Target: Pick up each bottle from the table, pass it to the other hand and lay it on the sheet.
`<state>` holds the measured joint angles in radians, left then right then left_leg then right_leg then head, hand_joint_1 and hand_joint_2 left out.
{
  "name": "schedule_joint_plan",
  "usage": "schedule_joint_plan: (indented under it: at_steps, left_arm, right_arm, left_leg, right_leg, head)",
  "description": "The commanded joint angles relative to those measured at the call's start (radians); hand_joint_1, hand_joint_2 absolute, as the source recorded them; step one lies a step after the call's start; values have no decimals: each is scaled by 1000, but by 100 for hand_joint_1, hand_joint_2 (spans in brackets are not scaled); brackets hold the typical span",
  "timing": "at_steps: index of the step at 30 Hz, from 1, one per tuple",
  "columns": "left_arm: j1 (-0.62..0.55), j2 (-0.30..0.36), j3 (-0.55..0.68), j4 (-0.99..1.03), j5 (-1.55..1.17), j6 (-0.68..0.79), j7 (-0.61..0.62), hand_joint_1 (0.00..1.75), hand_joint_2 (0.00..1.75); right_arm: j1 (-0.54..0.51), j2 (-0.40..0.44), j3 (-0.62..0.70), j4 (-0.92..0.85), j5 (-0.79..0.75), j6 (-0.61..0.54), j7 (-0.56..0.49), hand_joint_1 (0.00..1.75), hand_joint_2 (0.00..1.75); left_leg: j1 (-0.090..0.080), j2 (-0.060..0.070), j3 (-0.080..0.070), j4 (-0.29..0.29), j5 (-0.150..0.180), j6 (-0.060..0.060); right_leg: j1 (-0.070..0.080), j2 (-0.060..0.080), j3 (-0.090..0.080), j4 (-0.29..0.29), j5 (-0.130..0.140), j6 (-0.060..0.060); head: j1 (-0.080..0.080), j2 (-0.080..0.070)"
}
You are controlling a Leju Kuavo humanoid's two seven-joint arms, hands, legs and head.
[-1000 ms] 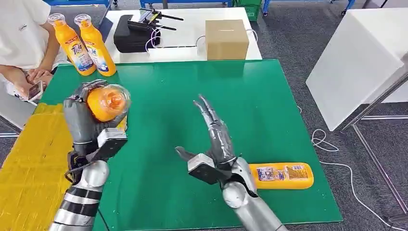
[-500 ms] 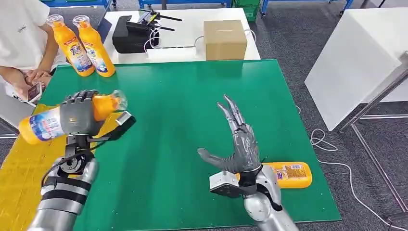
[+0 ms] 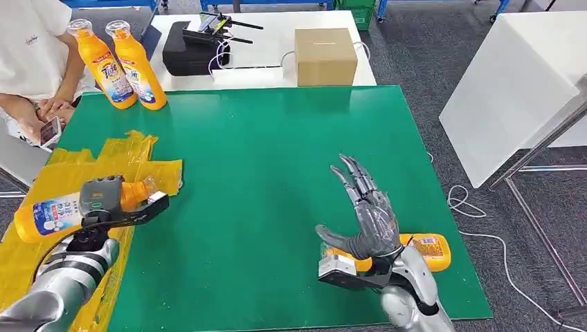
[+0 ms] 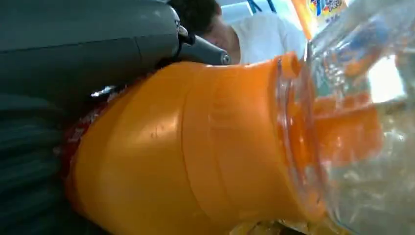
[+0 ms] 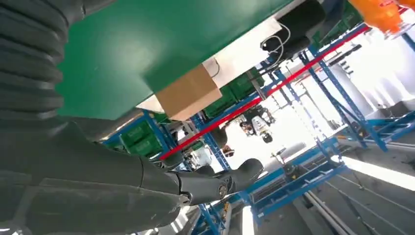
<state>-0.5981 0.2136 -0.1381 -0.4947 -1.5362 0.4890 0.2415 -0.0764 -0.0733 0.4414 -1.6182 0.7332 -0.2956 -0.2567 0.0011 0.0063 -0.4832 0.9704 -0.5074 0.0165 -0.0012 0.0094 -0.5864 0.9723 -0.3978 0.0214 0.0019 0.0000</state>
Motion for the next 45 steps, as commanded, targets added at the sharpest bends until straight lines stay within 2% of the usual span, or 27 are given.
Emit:
schedule_joint_plan:
  at_steps: [1,2,6,11,12,13,15,16,19,20,22,23,24,26,30,33,40,45]
  left_arm:
    - [-45,1,84,151,45,12,-16,168,175]
    - [-36,0,97,148,58,36,-31,0,175]
    - [-6,-17,140,138,100,111,-76,0,175]
    - [0,-86,265,76,299,153,-291,0,175]
    - [0,-111,307,46,390,133,-368,0,175]
    - [-1,-127,338,27,458,100,-408,0,175]
    - [-4,-162,419,-35,671,-77,-501,0,175]
    - [-4,-168,433,-54,712,-106,-507,0,175]
    - [15,-175,503,-156,977,-322,-542,0,175]
    - [25,-170,502,-182,1028,-357,-545,0,175]
    - [84,-156,500,-296,1258,-579,-574,0,175]
    - [161,-143,466,-440,1393,-685,-592,0,175]
    - [213,-133,435,-539,1445,-683,-542,0,175]
    - [296,-120,393,-723,1594,-747,-537,0,175]
    - [365,-109,338,-896,1710,-754,-487,0,175]
    - [365,-108,333,-894,1712,-752,-485,0,175]
    - [357,-103,327,-873,1716,-746,-490,0,175]
    - [411,-108,274,-1011,1774,-776,-525,0,175]
  right_arm:
    - [-23,-58,-10,62,30,35,31,0,175]
    - [-26,-74,-9,74,56,41,46,0,175]
    - [-17,-95,-29,83,80,31,65,0,175]
    - [-49,-208,-20,138,141,125,106,0,175]
    - [-66,-236,-27,171,143,155,112,0,175]
    - [-75,-248,-37,192,138,171,109,0,175]
    - [-88,-275,-54,233,142,205,104,0,175]
    - [-90,-287,-54,243,143,217,99,0,175]
    - [-102,-374,-45,281,152,266,97,0,175]
    - [-104,-394,-47,286,148,270,92,0,175]
    - [-102,-442,-83,294,113,293,116,0,175]
    - [-89,-500,-95,282,112,336,151,0,175]
    - [-72,-533,-115,269,98,355,147,0,175]
    - [-17,-594,-154,231,93,398,152,0,175]
    - [60,-628,-205,196,111,423,161,0,175]
    - [59,-622,-200,194,116,424,163,0,175]
    - [51,-615,-196,195,122,427,168,0,175]
    - [79,-608,-191,220,149,448,185,0,175]
  left_leg:
    - [2,1,4,-1,0,-1]
    - [1,1,4,-1,-1,-1]
    - [1,0,6,-2,0,-1]
    - [1,-3,5,-1,0,0]
    - [0,-3,3,-1,0,0]
    - [1,-4,4,-1,0,0]
    - [0,-4,2,0,0,1]
    - [1,-7,2,1,0,1]
    - [-1,-7,2,1,0,1]
    - [-2,-6,2,1,0,1]
    - [-4,-6,4,0,-1,1]
    - [-5,-5,4,0,0,1]
    - [-4,-4,5,0,-1,0]
    - [-6,-3,4,0,-1,1]
    - [-4,-6,4,1,-2,1]
    - [-3,-9,7,0,-4,1]
    - [-4,-5,4,0,-2,2]
    - [-3,-7,7,0,-3,2]
  right_leg:
    - [2,0,4,-2,1,0]
    - [1,1,3,-1,0,0]
    - [1,0,5,-2,0,0]
    - [2,-3,5,-2,0,1]
    - [1,-3,3,-1,0,1]
    - [2,-4,5,-2,0,2]
    - [1,-4,3,-1,0,1]
    - [2,-7,5,-2,0,2]
    - [1,-6,5,-2,0,2]
    - [-1,-4,4,-1,0,1]
    - [-2,-5,6,-1,0,1]
    - [-4,-4,5,-1,0,1]
    - [-3,-3,5,-2,0,1]
    - [-4,-3,4,-1,0,1]
    - [-2,-5,4,-1,-2,1]
    - [0,-9,9,-3,-3,1]
    - [-2,-5,6,-3,0,1]
    - [-1,-6,8,-4,-1,1]
  head:
    - [0,0]
    - [0,0]
    - [0,0]
    - [0,0]
    - [0,0]
    - [0,0]
    - [0,0]
    - [0,0]
    - [0,0]
    - [0,0]
    - [0,0]
    - [0,0]
    - [0,0]
    - [0,0]
    - [-1,0]
    - [0,0]
    - [0,0]
    - [-1,0]
